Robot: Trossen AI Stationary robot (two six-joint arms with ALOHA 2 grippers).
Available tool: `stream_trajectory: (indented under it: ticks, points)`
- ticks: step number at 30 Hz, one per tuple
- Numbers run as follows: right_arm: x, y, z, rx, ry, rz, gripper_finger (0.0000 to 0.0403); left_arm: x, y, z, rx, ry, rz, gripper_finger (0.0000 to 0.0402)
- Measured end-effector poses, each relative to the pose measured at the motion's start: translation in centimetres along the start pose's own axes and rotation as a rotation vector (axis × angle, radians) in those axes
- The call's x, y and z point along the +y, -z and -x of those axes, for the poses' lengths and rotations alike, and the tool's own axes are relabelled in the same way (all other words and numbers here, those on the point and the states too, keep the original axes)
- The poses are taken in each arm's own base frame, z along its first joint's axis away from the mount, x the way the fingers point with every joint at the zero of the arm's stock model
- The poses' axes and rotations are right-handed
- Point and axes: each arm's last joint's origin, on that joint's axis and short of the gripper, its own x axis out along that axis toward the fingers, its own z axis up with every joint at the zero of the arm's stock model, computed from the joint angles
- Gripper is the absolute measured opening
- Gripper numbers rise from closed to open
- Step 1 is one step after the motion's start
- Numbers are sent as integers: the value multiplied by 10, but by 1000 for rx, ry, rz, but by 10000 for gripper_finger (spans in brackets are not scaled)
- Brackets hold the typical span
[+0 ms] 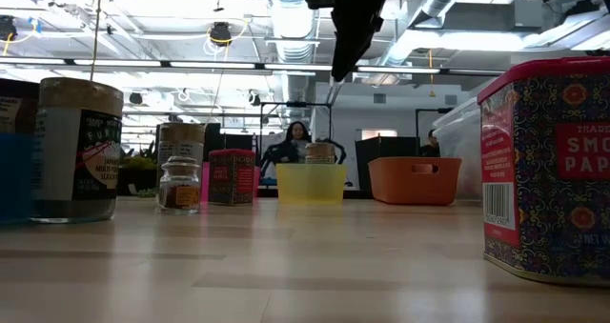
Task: Sort spices by type
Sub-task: Put the red seasoning can into the orange bin
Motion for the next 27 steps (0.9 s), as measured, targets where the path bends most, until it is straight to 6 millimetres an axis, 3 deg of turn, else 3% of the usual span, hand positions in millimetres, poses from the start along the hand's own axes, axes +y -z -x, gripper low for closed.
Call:
stream_trajectory:
  ticks: [7, 16, 27]
  points:
    - [-4, 1, -1, 8, 5, 2, 276, -1, 8, -28, 210, 62, -78, 225]
    - [-3, 1, 0, 7, 3, 4, 276, -1, 12, -41, 234, 41, -207, 224]
    - [-3, 5, 0, 48, 2, -1, 276, 19, 2, -55, 212, -51, -320, 224]
